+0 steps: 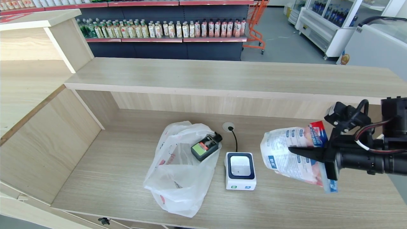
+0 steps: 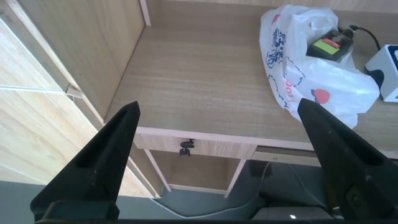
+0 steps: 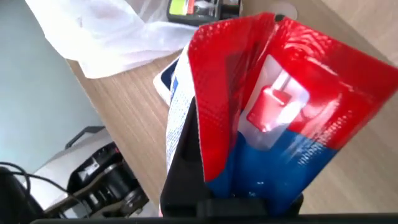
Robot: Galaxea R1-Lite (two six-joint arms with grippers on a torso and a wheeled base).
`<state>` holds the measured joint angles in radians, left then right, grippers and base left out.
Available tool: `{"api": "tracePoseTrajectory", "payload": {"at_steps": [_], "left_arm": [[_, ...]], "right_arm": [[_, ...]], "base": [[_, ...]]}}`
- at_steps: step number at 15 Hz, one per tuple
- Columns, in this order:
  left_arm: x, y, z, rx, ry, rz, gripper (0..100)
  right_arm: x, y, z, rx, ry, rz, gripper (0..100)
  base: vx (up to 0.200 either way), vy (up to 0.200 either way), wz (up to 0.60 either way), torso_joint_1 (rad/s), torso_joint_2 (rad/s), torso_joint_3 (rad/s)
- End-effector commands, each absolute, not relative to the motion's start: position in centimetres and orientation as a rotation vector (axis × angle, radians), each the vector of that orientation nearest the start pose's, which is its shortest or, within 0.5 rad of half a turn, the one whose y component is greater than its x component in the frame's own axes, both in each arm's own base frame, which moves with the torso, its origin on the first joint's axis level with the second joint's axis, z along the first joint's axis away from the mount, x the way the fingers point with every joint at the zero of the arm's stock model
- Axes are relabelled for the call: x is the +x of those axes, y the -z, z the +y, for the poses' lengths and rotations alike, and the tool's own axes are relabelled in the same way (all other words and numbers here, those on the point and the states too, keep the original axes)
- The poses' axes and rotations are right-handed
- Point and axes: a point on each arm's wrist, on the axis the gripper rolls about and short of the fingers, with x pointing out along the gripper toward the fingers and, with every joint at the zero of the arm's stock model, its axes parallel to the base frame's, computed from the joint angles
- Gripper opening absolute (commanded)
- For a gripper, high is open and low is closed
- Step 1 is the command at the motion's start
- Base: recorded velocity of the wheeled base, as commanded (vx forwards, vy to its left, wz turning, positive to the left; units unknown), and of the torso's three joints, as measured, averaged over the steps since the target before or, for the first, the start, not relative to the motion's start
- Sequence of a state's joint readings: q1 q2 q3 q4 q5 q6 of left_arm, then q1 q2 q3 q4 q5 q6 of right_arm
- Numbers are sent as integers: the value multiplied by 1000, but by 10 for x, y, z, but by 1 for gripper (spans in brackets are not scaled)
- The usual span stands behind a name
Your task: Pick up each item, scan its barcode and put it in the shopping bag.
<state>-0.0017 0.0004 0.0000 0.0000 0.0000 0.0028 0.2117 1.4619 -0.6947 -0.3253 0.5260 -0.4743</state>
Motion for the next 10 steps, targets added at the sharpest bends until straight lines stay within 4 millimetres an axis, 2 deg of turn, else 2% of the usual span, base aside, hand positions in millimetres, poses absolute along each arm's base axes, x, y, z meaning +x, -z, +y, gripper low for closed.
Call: {"api": "tracePoseTrajectory", "payload": {"at_steps": [1,6,10], "left_arm": [[-23,-75,0,3,2,0,100],[-23,-75,0,3,2,0,100],[-23,-75,0,3,2,0,100]], "right_arm": [[246,-154,70,-359,-897,320,0],[270,-105,67,-587,-1094,135,0],[288,-98,74,-679,-1163,41,0]], "base": [[0,0,0,0,0,0],[0,0,0,0,0,0],[0,0,0,0,0,0]]}}
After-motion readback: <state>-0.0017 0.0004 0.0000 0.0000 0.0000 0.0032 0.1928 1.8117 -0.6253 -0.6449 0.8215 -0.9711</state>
